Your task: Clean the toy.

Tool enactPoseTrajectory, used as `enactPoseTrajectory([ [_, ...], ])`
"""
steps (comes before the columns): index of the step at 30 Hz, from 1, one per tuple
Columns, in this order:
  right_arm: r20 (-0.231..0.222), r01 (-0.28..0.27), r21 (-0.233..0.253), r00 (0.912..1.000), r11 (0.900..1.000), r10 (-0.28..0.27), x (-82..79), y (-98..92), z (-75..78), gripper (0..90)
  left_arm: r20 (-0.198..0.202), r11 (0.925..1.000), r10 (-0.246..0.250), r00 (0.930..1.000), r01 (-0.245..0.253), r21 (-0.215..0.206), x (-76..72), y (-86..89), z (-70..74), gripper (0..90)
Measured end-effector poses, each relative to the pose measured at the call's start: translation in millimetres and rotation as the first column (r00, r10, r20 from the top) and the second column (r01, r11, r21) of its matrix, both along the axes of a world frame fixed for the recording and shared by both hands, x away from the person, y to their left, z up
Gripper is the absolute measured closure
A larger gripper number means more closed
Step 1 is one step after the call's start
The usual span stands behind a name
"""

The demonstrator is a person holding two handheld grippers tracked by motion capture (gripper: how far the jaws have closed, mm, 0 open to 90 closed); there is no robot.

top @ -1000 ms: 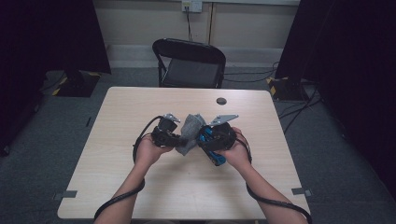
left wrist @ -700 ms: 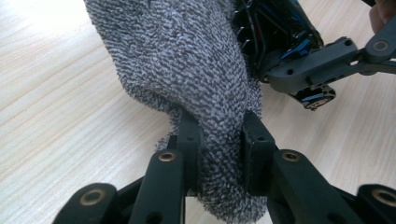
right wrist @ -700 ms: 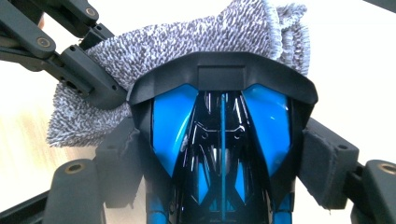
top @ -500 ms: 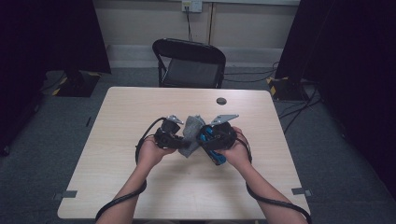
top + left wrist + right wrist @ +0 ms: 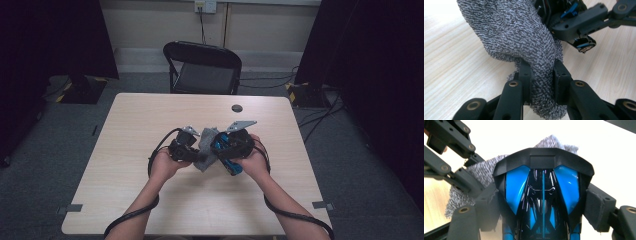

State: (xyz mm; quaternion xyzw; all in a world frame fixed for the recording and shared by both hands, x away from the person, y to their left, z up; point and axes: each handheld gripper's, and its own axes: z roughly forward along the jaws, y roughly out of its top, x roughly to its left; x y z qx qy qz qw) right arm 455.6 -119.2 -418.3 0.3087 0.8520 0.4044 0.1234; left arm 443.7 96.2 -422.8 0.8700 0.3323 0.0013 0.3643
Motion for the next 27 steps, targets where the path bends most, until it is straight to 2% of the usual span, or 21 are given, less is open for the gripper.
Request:
enactPoseTrajectory([
  [11,0.003,0.007,0.002,1.0,1.0,-0.007,1.4,2.8,0.7,25.7,-0.011,1.0,-0.003,0.9999,0.003,0.0,-2.7,-4.8,-4.8,73.6],
  [19,0.004,0.009,0.014,1.0,1.0,-0.009,3.4,5.3,5.9,25.7,-0.017,0.9995,-0.031,0.9994,0.031,0.005,-5.8,-13.0,-8.8,73.6],
  [27,0.001,0.019,0.02,0.9998,1.0,-0.019,6.6,6.2,8.5,25.7,-0.028,0.9983,-0.058,0.998,0.058,0.002,-12.1,-24.9,-19.7,73.5],
])
